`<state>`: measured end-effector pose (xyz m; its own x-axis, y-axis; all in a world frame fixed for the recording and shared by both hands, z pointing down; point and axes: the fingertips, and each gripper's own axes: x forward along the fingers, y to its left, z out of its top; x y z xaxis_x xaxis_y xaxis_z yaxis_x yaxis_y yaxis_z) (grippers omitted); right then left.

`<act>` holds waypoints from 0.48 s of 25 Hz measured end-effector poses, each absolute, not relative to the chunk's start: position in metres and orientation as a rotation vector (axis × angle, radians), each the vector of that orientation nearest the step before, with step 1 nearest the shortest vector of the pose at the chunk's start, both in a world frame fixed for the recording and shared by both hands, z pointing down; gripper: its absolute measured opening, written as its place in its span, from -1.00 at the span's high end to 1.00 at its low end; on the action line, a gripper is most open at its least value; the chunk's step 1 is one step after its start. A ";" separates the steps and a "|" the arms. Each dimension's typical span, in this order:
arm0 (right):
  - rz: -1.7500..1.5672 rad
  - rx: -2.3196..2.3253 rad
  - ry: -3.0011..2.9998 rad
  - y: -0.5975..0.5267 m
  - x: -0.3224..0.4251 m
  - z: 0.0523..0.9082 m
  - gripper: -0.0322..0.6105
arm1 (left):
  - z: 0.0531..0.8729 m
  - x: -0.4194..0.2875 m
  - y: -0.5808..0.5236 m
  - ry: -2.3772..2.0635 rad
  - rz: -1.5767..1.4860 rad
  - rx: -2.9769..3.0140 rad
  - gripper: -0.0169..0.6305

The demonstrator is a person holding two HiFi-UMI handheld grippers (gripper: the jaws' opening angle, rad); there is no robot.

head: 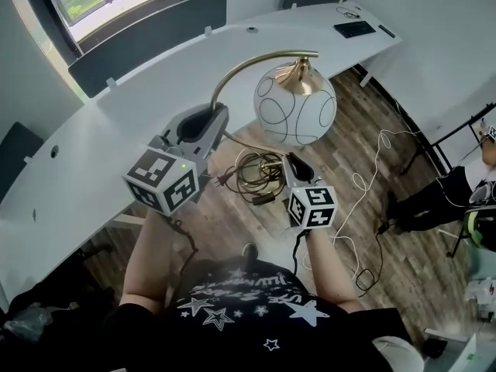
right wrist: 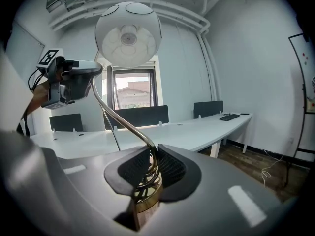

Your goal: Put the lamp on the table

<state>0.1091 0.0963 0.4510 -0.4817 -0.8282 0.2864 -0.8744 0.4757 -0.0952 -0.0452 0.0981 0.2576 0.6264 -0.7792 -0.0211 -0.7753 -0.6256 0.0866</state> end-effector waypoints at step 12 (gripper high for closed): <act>0.364 1.436 -2.518 0.077 0.136 0.465 0.76 | 0.268 -0.014 0.076 -1.350 -0.043 2.752 0.85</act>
<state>0.1363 0.0765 0.4646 -0.4984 -0.8100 0.3088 -0.8643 0.4919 -0.1048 -0.0142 0.0757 0.2680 0.6120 -0.7908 0.0083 -0.7886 -0.6095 0.0807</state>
